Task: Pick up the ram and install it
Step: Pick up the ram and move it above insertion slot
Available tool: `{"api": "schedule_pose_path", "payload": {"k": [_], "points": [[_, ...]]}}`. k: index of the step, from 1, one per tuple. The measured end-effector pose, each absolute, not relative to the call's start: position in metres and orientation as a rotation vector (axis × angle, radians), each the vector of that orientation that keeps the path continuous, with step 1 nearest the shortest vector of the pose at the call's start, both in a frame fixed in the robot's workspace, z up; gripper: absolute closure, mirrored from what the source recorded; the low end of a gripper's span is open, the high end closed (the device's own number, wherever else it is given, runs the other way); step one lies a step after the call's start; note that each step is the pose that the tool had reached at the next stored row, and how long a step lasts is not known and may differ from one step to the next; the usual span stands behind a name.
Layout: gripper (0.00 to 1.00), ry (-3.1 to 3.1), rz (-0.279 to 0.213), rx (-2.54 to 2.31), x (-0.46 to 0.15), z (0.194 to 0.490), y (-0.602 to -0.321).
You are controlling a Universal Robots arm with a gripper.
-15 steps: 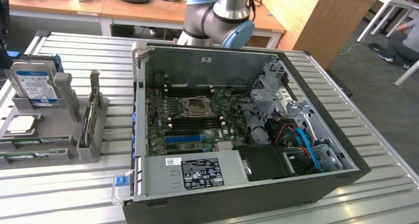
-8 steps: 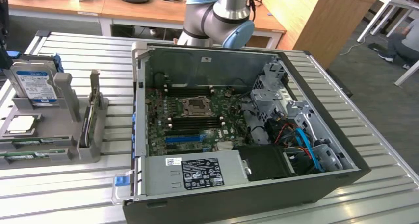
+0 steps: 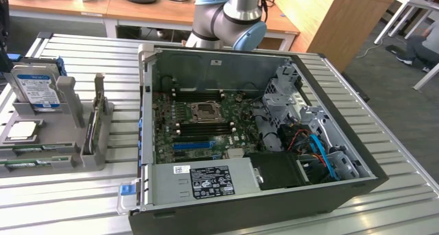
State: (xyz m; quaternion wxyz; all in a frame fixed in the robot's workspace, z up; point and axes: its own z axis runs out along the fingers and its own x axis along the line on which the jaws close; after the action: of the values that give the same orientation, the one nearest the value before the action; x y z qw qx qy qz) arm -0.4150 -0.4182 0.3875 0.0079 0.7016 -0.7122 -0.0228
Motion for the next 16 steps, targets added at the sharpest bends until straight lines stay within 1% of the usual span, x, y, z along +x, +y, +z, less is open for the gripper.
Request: {"api": "schedule_pose_path", "payload": {"k": [10,12,13,14,15,16], "points": [[0.89,-2.226,-0.071,2.193,-0.415,0.3875,-0.4182],[0.77,-2.226,-0.071,2.193,-0.415,0.3875,-0.4182],[0.77,-2.226,-0.071,2.193,-0.415,0.3875,-0.4182],[0.71,-2.226,-0.071,2.193,-0.415,0.3875,-0.4182],[0.71,-2.226,-0.071,2.193,-0.415,0.3875,-0.4182],[0.64,-2.226,-0.071,2.193,-0.415,0.3875,-0.4182]]}}
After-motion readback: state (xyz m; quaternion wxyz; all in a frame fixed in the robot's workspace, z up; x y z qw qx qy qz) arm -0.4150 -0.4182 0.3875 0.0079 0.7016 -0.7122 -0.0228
